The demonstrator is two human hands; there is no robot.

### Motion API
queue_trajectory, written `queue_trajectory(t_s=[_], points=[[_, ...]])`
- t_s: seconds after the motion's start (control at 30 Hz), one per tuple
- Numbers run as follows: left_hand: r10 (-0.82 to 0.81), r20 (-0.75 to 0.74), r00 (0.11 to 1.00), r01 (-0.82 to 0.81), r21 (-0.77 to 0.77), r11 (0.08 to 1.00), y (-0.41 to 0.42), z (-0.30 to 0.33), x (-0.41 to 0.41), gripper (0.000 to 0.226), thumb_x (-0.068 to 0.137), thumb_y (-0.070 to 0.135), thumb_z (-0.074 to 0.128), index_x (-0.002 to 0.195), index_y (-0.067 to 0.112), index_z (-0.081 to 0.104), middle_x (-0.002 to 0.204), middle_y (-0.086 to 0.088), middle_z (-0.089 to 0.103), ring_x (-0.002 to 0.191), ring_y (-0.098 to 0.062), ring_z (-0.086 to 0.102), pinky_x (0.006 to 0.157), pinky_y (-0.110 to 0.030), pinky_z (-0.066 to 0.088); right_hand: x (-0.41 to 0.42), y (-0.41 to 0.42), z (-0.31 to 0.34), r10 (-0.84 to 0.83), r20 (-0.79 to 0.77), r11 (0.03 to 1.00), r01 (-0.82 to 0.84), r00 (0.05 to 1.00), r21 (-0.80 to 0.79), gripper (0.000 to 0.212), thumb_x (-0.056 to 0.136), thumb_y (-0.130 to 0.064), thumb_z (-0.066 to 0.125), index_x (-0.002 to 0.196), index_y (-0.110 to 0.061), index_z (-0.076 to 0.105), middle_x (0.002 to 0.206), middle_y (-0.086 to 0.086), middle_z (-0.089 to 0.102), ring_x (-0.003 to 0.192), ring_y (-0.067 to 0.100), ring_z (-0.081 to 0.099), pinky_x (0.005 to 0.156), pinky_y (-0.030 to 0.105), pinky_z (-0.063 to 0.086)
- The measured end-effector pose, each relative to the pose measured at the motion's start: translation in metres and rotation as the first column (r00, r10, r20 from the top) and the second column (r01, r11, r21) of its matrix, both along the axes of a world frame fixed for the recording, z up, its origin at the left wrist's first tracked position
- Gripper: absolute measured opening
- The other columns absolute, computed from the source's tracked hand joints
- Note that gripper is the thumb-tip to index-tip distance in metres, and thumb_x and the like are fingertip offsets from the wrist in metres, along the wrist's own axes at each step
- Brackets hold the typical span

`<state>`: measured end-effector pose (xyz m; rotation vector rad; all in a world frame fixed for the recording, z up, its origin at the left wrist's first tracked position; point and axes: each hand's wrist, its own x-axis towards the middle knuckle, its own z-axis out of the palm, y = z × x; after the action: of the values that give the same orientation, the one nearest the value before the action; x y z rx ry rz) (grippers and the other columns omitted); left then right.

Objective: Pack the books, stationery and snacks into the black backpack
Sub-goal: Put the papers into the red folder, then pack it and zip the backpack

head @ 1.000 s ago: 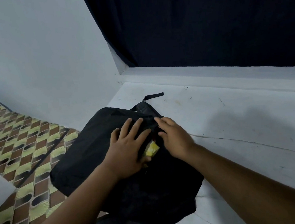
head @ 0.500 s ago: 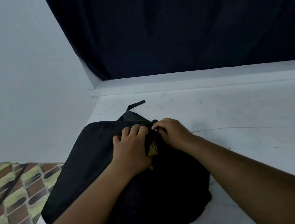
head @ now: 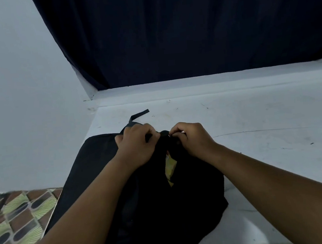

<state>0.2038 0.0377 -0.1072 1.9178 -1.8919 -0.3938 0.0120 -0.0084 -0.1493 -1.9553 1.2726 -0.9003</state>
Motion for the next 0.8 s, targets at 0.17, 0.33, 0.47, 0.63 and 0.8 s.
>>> queue_trajectory(t_s=[0.17, 0.33, 0.47, 0.63, 0.8], points=[[-0.002, 0.015, 1.0, -0.001, 0.154, 0.988, -0.033, 0.005, -0.008, 0.028, 0.102, 0.03, 0.037, 0.101, 0.045, 0.062, 0.121, 0.023, 0.061, 0.118, -0.008, 0.049, 0.097, -0.043, 0.024, -0.004, -0.011, 0.019, 0.04, 0.047, 0.999, -0.041, 0.998, 0.018, 0.023, 0.092, -0.006, 0.056, 0.089, -0.019, 0.075, 0.083, -0.008, 0.074, 0.075, 0.007, 0.07, 0.078, 0.032, 0.058], [-0.127, -0.083, 0.988, 0.147, 0.322, 0.935, -0.059, 0.018, 0.003, 0.018, 0.087, 0.047, 0.056, 0.094, 0.052, 0.072, 0.099, 0.032, 0.07, 0.107, -0.001, 0.062, 0.108, -0.045, 0.041, -0.008, -0.021, 0.04, 0.076, 0.069, 0.996, -0.079, 0.995, 0.032, 0.022, 0.094, -0.004, 0.056, 0.088, -0.017, 0.072, 0.082, -0.002, 0.073, 0.066, 0.015, 0.071, 0.071, 0.032, 0.059], [0.024, -0.142, 0.99, 0.003, 0.184, 0.983, -0.069, 0.018, 0.0, 0.022, 0.083, 0.026, 0.073, 0.07, 0.043, 0.074, 0.073, 0.025, 0.07, 0.091, -0.008, 0.066, 0.102, -0.049, 0.047, -0.005, -0.023, 0.045, 0.123, 0.062, 0.992, -0.124, 0.991, 0.021, 0.023, 0.094, -0.001, 0.052, 0.089, -0.014, 0.071, 0.079, -0.002, 0.07, 0.067, 0.013, 0.07, 0.068, 0.029, 0.058], [0.18, -0.241, 0.954, -0.163, 0.088, 0.983, -0.069, 0.002, 0.001, 0.027, 0.083, 0.02, 0.071, 0.068, 0.042, 0.072, 0.07, 0.028, 0.068, 0.094, -0.011, 0.066, 0.102, -0.051, 0.046, -0.014, -0.004, 0.023, 0.154, 0.047, 0.981, -0.158, 0.987, 0.111, 0.023, 0.096, -0.002, 0.05, 0.088, -0.012, 0.068, 0.071, 0.001, 0.067, 0.055, 0.014, 0.065, 0.052, 0.021, 0.049], [0.107, -0.065, 0.992, -0.105, 0.035, 0.994, -0.051, 0.008, -0.017, 0.007, 0.091, 0.04, 0.061, 0.094, 0.038, 0.068, 0.099, 0.026, 0.066, 0.102, 0.0, 0.057, 0.097, -0.038, 0.023, -0.013, 0.004, 0.018, 0.008, 0.328, 0.89, -0.156, 0.945, 0.427, 0.019, 0.102, -0.007, 0.048, 0.089, -0.007, 0.062, 0.071, 0.013, 0.067, 0.057, 0.028, 0.065, 0.05, 0.033, 0.055]])
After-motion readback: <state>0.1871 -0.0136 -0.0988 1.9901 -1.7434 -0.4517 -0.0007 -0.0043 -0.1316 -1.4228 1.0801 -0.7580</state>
